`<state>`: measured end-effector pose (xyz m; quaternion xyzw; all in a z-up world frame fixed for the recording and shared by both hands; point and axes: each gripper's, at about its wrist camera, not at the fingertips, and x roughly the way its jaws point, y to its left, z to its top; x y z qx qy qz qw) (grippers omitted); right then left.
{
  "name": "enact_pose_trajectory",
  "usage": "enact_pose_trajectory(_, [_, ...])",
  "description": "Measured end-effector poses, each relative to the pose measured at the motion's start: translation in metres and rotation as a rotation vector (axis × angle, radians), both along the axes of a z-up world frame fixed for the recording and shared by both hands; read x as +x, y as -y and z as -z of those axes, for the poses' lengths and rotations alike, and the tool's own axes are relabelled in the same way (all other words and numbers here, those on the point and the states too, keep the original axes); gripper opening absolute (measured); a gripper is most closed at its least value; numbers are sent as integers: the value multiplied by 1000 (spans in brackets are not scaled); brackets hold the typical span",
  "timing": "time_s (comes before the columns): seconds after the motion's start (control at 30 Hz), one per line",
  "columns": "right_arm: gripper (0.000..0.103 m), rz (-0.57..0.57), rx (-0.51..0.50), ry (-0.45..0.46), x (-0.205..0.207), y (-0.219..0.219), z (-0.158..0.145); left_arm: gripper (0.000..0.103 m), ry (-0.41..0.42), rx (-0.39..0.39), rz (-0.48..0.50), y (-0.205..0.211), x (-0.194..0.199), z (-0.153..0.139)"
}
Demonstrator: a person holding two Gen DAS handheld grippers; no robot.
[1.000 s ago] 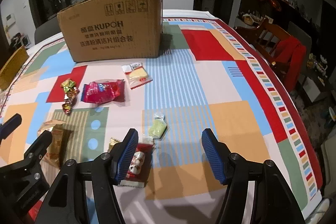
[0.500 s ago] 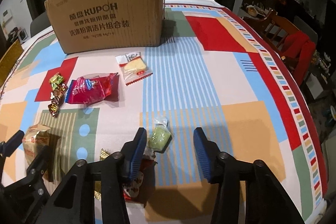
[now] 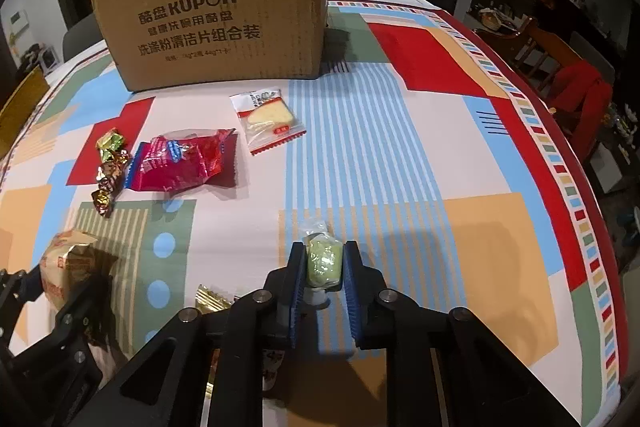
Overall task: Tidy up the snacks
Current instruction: 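Grasp the Fortune Biscuits packet with the left tool while the right tool grasps the green bag, then carry the Fortune Biscuits packet and green bag toward the cardboard box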
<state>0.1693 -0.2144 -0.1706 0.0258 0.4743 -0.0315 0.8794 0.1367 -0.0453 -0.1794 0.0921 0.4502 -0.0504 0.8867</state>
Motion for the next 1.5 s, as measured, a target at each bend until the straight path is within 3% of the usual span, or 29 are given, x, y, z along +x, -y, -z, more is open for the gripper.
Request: enact_pose_trajectory(1.5, [19,-33,-9,176,-22,-13,-76,43,177,-41,-44,-20,-3,-85])
